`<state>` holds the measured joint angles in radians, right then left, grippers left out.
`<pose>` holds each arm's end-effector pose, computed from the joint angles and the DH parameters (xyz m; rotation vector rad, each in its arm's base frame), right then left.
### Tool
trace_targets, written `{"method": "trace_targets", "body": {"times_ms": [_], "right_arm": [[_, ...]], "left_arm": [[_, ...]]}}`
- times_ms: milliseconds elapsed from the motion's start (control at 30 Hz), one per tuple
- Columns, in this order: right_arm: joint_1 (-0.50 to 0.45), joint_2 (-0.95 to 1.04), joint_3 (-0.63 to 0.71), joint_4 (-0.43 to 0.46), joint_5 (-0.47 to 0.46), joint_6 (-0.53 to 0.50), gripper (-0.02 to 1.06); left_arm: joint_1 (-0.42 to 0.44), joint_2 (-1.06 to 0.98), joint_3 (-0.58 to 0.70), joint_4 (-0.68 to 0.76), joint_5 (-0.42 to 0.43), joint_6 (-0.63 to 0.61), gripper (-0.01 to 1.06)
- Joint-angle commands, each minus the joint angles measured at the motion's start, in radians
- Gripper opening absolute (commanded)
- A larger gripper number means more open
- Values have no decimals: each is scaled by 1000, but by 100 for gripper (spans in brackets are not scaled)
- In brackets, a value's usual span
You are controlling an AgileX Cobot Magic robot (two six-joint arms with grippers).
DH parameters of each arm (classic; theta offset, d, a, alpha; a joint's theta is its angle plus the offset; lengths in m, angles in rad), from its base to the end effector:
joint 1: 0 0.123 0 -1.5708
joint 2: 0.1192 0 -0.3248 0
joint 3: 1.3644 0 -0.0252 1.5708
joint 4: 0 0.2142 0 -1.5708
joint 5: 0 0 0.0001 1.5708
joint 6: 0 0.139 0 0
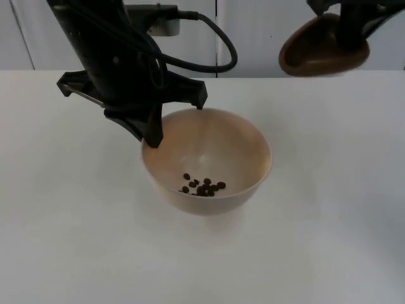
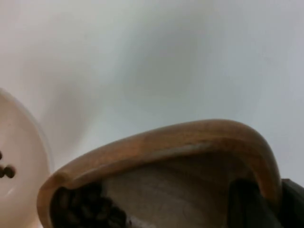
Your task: Pick up the bowl with the left hand and pour the coffee beans from the cup into the bowl with the right hand.
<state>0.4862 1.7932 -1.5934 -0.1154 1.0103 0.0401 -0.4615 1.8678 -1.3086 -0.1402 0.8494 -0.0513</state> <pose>0.3464 0.1678 0.3055 -0.6441 2.6025 0.0141 0.3232 -0.1770 0.2113 0.4805 2.8794 -0.2579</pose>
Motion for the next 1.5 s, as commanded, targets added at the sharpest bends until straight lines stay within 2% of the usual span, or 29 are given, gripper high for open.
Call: {"method": "trace_targets", "body": {"times_ms": [0, 333, 600, 1000, 1200, 1467], "right_arm": [[-22, -13, -8, 22, 5, -11, 0], [-96, -13, 39, 51, -12, -11, 0], [-154, -13, 179, 66, -110, 8, 0], [-153, -13, 303, 59, -254, 57, 0], [-153, -1, 329, 54, -288, 76, 0], [-153, 47, 331, 39, -309, 120, 0]], "left_arm": [[-3, -3, -3, -3, 0, -6, 0], [-3, -3, 1, -4, -40, 10, 0], [-3, 45, 9, -4, -73, 20, 0], [5, 137, 9, -11, -129, 51, 0], [56, 149, 9, -51, -122, 94, 0], [79, 167, 9, -87, -131, 133, 0]]}}
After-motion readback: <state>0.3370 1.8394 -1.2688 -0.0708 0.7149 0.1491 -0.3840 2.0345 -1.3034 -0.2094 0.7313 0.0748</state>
